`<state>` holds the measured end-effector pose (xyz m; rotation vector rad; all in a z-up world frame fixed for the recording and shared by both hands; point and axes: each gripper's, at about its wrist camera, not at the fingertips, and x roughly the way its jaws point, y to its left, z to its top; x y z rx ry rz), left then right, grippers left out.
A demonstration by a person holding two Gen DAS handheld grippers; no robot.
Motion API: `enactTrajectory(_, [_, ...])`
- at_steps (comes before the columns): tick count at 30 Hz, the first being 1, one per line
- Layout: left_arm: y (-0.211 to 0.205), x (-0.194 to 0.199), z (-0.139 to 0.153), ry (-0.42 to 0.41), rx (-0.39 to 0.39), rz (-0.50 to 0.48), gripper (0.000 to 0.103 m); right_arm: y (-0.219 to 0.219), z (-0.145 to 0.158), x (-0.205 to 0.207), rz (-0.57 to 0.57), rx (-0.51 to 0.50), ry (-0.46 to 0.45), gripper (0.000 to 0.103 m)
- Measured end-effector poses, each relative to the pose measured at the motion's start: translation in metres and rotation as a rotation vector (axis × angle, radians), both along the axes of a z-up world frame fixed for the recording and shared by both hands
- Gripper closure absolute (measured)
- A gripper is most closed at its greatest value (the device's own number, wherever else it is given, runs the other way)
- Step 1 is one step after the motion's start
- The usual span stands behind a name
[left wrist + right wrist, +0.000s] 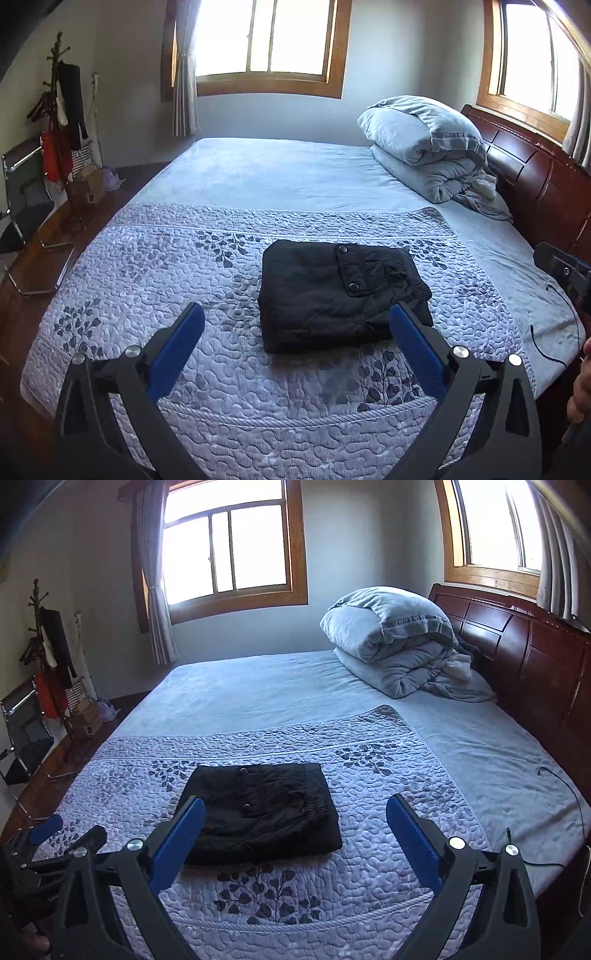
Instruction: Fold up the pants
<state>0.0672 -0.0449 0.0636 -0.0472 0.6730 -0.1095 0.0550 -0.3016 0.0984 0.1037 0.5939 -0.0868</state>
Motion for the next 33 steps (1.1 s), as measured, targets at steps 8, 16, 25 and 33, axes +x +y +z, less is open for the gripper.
enactTrajectory(8, [-0.008,-0.023,0.011,-0.027,0.033,-0.022,0.003,0.007,-0.003,-0.013,-0.013,-0.022,0.058,0.004])
enactTrajectory(16, [-0.009,-0.027,0.005,-0.011,0.09,-0.003,0.003,0.003,-0.021,-0.011,-0.044,-0.023,0.117,0.004])
enactTrajectory(25, [-0.008,-0.014,-0.012,0.05,0.116,0.015,0.003,0.008,-0.036,0.001,-0.045,-0.054,0.132,0.004])
enactTrajectory(33, [0.001,0.003,-0.03,0.086,0.126,0.051,0.003,0.007,-0.047,0.011,-0.041,-0.047,0.152,0.004])
